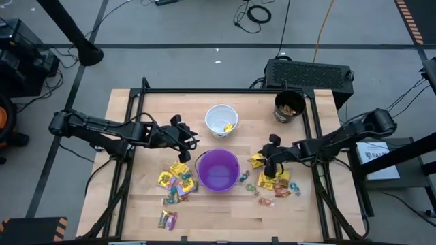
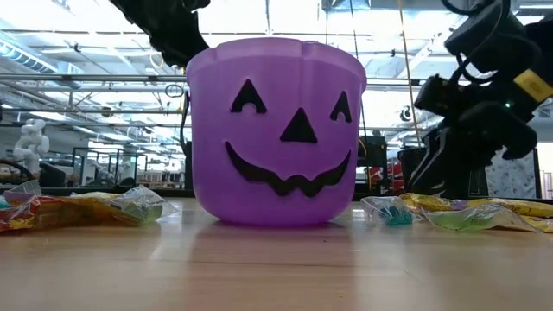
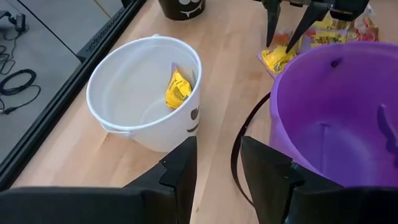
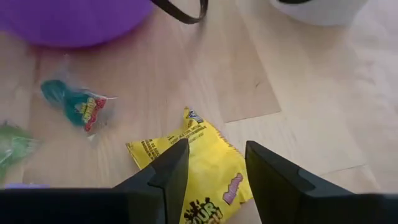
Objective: Sort candy by brand, put in halloween buckets
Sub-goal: Put the yellow candy into the white bucket
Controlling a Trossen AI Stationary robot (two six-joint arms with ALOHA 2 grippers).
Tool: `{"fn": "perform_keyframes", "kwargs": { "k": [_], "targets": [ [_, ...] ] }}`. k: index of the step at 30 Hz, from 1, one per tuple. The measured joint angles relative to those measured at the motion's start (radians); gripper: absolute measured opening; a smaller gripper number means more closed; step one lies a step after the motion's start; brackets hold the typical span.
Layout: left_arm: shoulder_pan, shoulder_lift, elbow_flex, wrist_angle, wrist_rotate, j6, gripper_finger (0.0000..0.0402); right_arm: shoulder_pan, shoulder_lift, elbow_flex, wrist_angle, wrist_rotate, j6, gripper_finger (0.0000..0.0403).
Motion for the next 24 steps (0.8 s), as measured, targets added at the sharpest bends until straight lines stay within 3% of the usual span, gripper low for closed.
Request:
{"fn": "perform_keyframes", "kwargs": {
  "k": [7,15,19,24],
  "targets": [
    [0.000,0.000,0.000,-0.003,0.000,0.001,0.0132,0.000,0.060,0.000,0.114,-0.026,0.010,0.0159],
    [0.000,0.000,0.000,-0.003,0.000,0.001,0.0132,0.003,0.092,0.007,0.094,-0.101,0.023,0.0160],
    [0.000,0.000,0.000,-0.005,0.000,0.001,0.0132,0.029,0.057,0.066,0.012,-0.082,-0.004,0.0160],
    [0.000,0.000,0.000,-0.030,0.000,0.004,0.0132,0.058,0.046,0.192,-0.298,-0.046,0.066,0.0160]
  ]
}}
